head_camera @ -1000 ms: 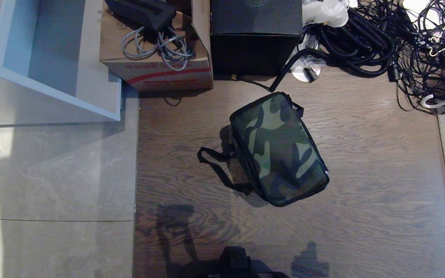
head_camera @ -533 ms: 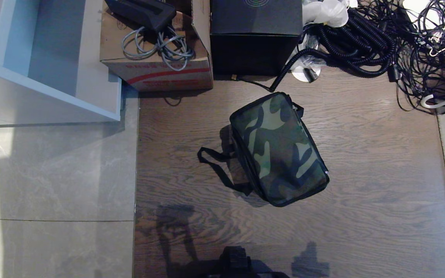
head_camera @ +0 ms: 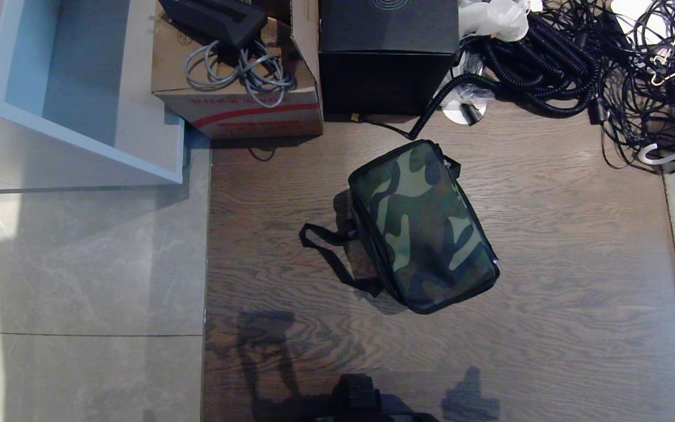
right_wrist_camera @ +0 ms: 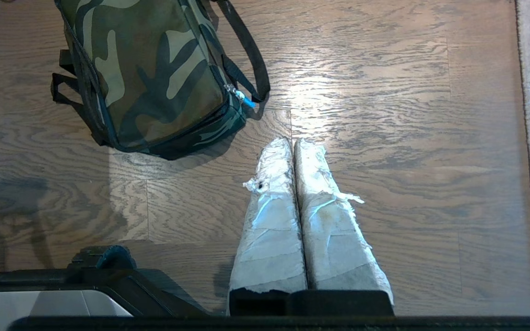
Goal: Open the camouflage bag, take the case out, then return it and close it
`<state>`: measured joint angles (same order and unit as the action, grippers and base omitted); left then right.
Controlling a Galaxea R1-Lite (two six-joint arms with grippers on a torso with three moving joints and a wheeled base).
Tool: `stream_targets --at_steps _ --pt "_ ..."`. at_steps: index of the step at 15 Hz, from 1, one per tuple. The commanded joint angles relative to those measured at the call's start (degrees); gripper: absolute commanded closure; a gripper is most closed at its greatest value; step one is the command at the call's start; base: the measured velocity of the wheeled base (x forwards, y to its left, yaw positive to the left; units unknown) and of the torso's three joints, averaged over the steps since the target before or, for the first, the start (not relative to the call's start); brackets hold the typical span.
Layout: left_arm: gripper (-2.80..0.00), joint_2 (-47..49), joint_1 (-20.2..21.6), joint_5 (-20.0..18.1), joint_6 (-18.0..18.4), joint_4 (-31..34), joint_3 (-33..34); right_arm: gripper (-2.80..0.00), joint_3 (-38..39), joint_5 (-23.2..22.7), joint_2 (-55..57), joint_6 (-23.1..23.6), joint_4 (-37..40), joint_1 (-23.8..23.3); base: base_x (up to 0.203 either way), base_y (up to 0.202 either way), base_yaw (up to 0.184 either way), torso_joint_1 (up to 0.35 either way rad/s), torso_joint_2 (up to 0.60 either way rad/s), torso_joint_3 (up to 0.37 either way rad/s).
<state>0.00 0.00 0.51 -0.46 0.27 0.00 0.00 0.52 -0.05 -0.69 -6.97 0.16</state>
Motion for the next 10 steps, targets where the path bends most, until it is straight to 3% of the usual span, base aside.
stream_targets --at_steps 1,4,10 --pt "0.0 0.0 0.0 0.0 -0.2 0.0 0.0 0.0 2.3 0.0 0.2 0.0 -0.1 0.0 0.0 0.0 0.0 0.0 0.0 0.0" --pt "0.0 0.0 0.0 0.0 -0.2 0.0 0.0 0.0 2.3 0.0 0.2 0.0 -0.1 0.0 0.0 0.0 0.0 0.001 0.0 0.053" --pt "0.0 0.0 0.0 0.0 -0.2 0.0 0.0 0.0 2.3 0.0 0.2 0.0 -0.1 0.0 0.0 0.0 0.0 0.003 0.0 0.186"
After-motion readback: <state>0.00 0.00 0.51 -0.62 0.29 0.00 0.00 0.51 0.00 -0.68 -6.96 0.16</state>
